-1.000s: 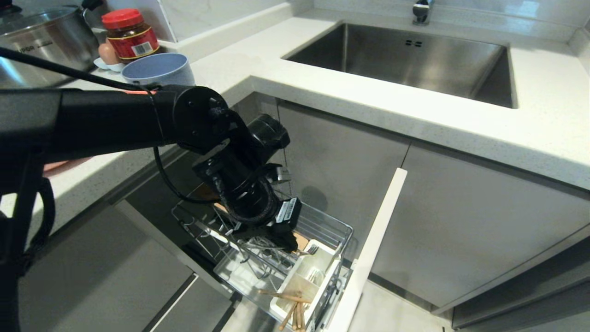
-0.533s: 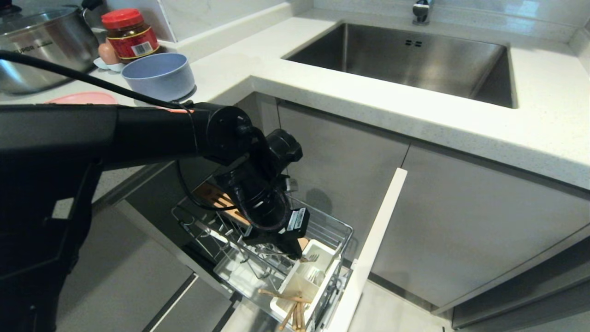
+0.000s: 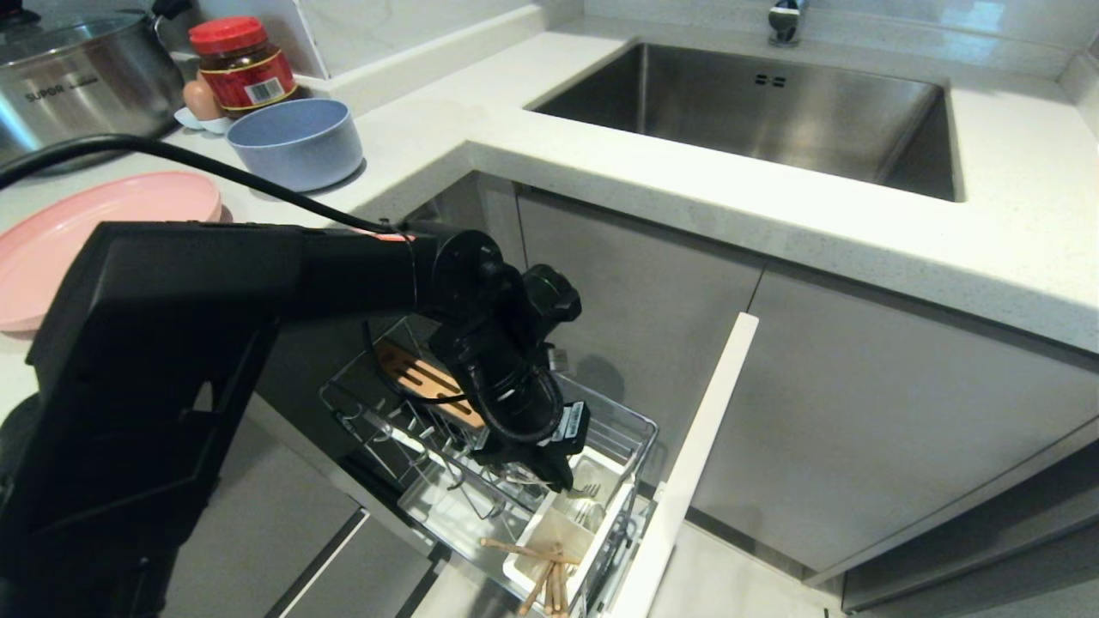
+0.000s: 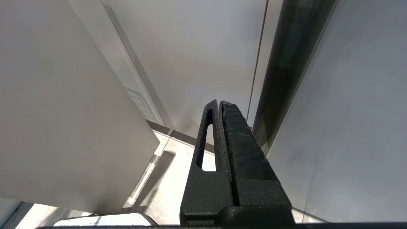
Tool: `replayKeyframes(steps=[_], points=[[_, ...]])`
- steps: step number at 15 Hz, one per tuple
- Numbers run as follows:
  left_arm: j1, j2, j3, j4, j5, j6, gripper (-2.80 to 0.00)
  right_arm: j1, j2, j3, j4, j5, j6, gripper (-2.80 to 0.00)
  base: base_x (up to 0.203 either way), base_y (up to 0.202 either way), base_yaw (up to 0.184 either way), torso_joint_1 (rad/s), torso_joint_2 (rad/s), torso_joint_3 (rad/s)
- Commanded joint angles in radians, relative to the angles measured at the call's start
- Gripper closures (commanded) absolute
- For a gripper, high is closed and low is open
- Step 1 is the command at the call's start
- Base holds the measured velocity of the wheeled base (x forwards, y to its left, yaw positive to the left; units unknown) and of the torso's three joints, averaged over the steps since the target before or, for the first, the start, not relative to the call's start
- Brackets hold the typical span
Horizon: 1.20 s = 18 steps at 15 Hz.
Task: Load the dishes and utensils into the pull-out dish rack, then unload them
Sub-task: Pick up the fork and place it in the cupboard
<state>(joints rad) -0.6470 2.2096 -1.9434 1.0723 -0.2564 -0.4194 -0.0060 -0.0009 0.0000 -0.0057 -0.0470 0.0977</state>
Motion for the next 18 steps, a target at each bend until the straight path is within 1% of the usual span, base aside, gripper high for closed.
replayKeyframes(steps=[1, 5, 7, 18], points=[[0.000, 0.026, -0.002, -0.012, -0.001, -0.002, 0.00, 0.000, -0.002, 0.000, 0.000, -0.001, 0.001, 0.00, 0.000, 0.000, 0.000, 0.000, 0.00, 0.000], [0.000, 0.050, -0.003, -0.031, 0.002, 0.001, 0.00, 0.000, -0.002, 0.000, 0.000, -0.001, 0.001, 0.00, 0.000, 0.000, 0.000, 0.000, 0.00, 0.000], [0.000, 0.060, -0.004, -0.038, 0.016, 0.001, 0.00, 0.000, -0.002, 0.000, 0.000, -0.001, 0.001, 0.00, 0.000, 0.000, 0.000, 0.000, 0.00, 0.000], [0.001, 0.070, -0.005, -0.046, 0.019, 0.005, 0.00, 0.000, -0.002, 0.000, 0.000, -0.001, 0.001, 0.00, 0.000, 0.000, 0.000, 0.000, 0.00, 0.000]])
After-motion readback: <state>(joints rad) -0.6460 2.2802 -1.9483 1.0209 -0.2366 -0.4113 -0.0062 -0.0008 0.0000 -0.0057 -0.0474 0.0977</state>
